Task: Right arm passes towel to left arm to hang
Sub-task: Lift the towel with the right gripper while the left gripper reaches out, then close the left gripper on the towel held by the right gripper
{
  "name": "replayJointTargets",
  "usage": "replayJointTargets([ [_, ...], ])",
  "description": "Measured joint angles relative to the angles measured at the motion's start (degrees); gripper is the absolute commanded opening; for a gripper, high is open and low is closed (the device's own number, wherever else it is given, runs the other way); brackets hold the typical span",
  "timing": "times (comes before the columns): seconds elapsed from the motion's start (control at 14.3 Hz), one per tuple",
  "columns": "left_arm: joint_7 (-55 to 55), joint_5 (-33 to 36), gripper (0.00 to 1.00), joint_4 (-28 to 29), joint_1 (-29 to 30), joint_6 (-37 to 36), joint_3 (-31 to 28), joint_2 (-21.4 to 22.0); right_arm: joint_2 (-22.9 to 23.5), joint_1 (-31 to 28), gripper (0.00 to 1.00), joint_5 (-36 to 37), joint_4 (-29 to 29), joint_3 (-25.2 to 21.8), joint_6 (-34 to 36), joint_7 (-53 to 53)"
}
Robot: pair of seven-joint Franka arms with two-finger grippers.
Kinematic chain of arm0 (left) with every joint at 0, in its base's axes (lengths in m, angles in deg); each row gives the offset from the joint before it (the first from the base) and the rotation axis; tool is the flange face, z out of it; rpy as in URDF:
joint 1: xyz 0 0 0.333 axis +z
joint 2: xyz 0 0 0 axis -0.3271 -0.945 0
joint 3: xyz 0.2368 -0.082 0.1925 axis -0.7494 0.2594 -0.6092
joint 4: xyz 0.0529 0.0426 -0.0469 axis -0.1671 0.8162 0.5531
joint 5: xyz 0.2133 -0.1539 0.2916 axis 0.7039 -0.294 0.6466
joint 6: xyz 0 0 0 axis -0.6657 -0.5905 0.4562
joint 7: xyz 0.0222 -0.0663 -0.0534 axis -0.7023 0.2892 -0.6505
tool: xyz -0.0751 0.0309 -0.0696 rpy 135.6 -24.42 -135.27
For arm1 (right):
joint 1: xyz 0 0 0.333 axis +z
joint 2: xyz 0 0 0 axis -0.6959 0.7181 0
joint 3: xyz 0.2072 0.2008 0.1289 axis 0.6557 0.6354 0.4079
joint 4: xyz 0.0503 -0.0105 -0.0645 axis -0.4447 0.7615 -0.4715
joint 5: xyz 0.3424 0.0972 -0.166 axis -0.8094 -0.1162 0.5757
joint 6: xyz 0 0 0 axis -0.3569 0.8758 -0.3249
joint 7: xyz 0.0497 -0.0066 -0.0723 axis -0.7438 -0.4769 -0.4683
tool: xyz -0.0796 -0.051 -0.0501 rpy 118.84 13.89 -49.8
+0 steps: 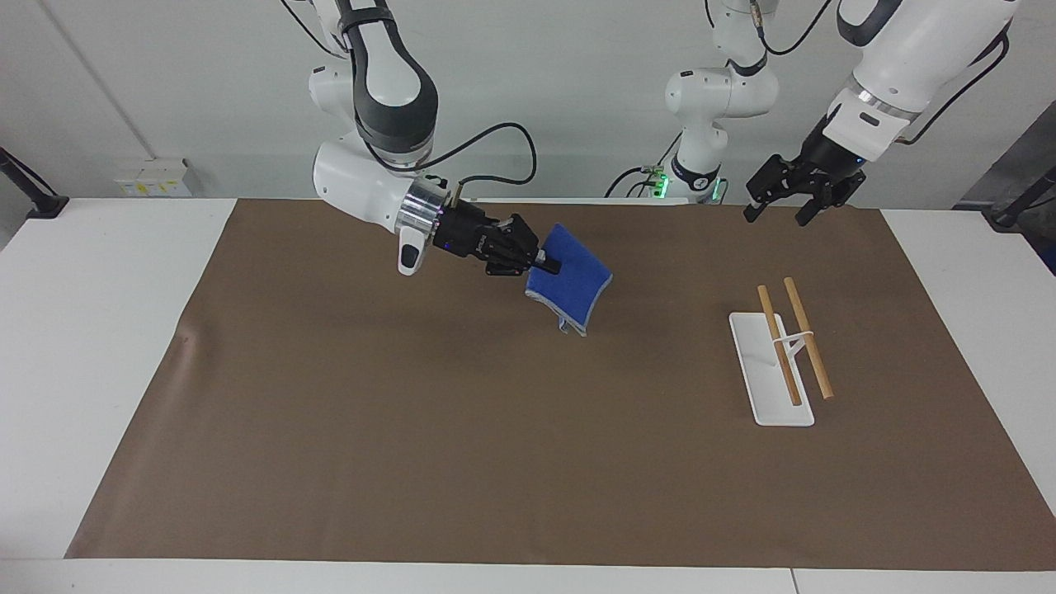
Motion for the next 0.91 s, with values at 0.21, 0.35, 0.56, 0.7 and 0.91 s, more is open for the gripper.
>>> replayJointTargets([
  [0.21,-11.79,-4.32,1.00,3.39,-3.07,8.11,0.22,1.05,-0.01,1.14,0.00,-7.18,0.12,0.03,0.03,-2.21],
  [0.35,-15.83,-8.88,1.00,4.81,-3.69,10.57,0.24,1.67,-0.16,2.26,0.00,-11.03,0.29,0.04,0.00,-3.98],
  [0.56,-24.11,-12.77,1.00,7.69,-5.93,16.35,0.28,2.87,-0.57,3.00,0.00,-12.49,0.74,0.04,-0.19,-4.94],
  [0.7,-32.26,-13.97,1.00,9.66,-8.78,20.34,0.44,3.59,-0.64,2.97,0.00,-12.49,0.87,0.01,-0.29,-4.94],
  [0.91,-39.46,-17.25,1.00,12.56,-11.29,26.52,0.53,4.68,-0.65,2.97,0.00,-12.54,0.88,0.01,-0.38,-4.95],
])
